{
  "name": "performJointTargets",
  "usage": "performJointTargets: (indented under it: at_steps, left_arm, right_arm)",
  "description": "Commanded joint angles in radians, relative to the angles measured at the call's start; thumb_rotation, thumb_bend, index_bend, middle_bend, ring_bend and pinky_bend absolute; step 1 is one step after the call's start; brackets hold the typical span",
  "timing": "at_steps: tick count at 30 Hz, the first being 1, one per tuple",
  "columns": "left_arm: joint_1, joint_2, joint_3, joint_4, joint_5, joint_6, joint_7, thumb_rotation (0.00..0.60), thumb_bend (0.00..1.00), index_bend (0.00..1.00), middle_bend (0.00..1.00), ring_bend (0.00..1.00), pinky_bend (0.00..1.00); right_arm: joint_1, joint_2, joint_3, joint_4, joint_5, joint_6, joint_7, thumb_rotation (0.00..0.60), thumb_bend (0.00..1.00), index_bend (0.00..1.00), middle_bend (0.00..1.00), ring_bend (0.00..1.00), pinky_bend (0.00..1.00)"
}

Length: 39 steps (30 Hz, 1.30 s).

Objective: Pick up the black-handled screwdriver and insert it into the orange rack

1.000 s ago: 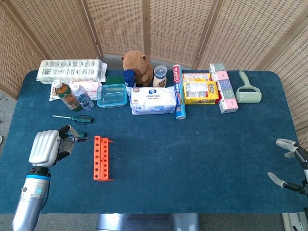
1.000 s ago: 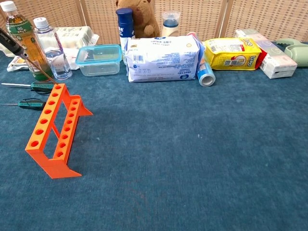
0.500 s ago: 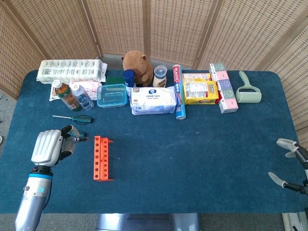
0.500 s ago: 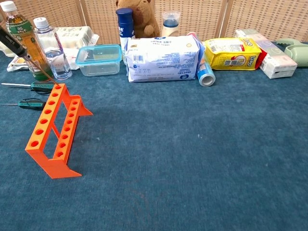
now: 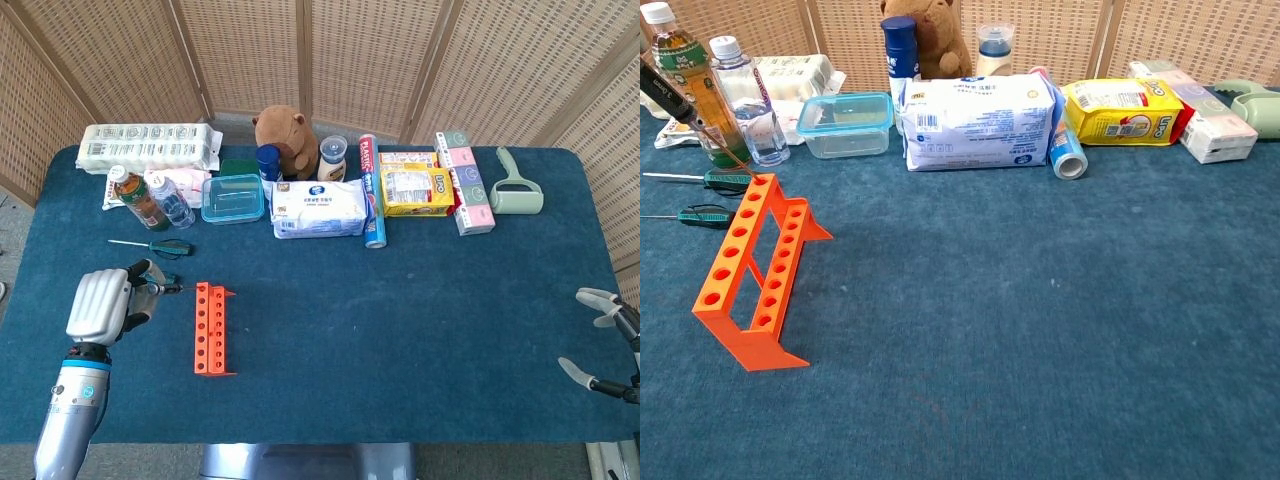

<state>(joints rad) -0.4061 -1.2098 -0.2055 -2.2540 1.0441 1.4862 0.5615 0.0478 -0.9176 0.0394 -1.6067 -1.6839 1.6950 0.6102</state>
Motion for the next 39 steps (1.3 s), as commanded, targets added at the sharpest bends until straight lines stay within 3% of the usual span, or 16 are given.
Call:
performJointTargets:
  at_steps: [1,13,32,39]
  left_arm:
    - [-0.001,-0.002,-0.001,0.003,-0.004,-0.001,-0.002,0.6,0.43,0.52,0.87,0.85,0.92]
    - [-0.023,-0.025,-0.016,0.02,-0.043,-0.006,0.015,0.6,0.43,0.52,0.87,0.85,0.92]
    - [-0.129,-0.073,-0.114,0.07,-0.286,-0.055,0.063,0.6,0.43,0.52,0.87,0.85,0.92]
    - [-0.163,-0.095,-0.129,0.094,-0.343,-0.055,0.081,0.6,0.43,0.52,0.87,0.85,0.92]
  right_arm:
    - [0.0,0.0,0.0,0.0,-0.001,0.0,0.0,0.6,0.23,0.21,0.22,0.27,0.39]
    - [-0.001,0.001,-0.001,0.002,-0.001,0.001,0.002,0.6,0.23,0.21,0.22,0.27,0.39]
    - [0.001,0.001,-0.001,0.003,0.001,-0.005,0.003,0.6,0.23,0.21,0.22,0.27,0.39]
    - [0.002,0.001,0.001,0.004,0.006,-0.008,0.007,0.6,0.23,0.21,0.22,0.27,0.39]
